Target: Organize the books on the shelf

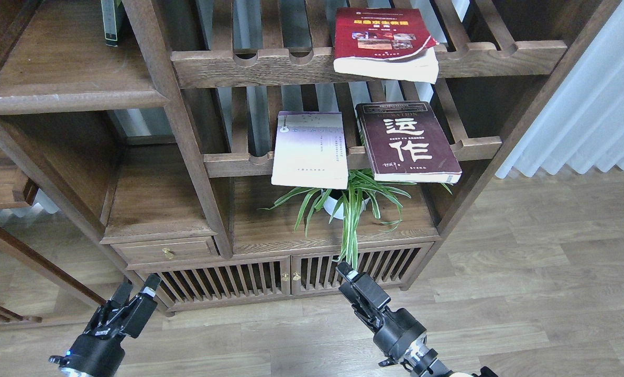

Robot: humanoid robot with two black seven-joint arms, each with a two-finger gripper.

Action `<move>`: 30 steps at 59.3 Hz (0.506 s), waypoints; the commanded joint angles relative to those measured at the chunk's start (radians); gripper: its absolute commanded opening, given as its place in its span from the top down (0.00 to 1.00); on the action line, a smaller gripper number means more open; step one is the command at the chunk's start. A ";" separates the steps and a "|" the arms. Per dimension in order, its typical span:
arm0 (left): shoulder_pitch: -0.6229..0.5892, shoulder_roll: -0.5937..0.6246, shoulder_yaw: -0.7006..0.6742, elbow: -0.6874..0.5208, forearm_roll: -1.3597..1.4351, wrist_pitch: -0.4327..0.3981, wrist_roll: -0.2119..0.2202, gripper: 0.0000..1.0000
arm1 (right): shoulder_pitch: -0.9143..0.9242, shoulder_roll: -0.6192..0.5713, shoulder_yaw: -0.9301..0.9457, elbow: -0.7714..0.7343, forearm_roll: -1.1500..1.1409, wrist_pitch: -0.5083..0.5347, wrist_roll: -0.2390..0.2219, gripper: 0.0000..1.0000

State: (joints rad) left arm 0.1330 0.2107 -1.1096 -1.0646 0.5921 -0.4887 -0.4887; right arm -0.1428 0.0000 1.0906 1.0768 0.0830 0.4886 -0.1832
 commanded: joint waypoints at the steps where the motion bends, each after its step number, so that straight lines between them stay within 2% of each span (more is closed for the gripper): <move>1: 0.005 -0.005 -0.004 0.000 -0.002 0.000 0.000 0.00 | -0.003 0.000 -0.012 -0.002 -0.002 0.000 -0.002 0.01; 21: 0.007 -0.005 -0.007 0.002 -0.097 0.000 0.000 0.00 | 0.023 0.000 -0.012 -0.021 0.000 0.000 0.001 0.01; 30: -0.004 -0.005 -0.001 0.043 -0.098 0.000 0.000 0.00 | 0.032 0.000 -0.038 -0.020 -0.005 0.000 -0.002 0.01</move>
State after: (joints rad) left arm 0.1367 0.2056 -1.1167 -1.0488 0.4957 -0.4887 -0.4887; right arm -0.1169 -0.0001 1.0757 1.0557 0.0816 0.4887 -0.1826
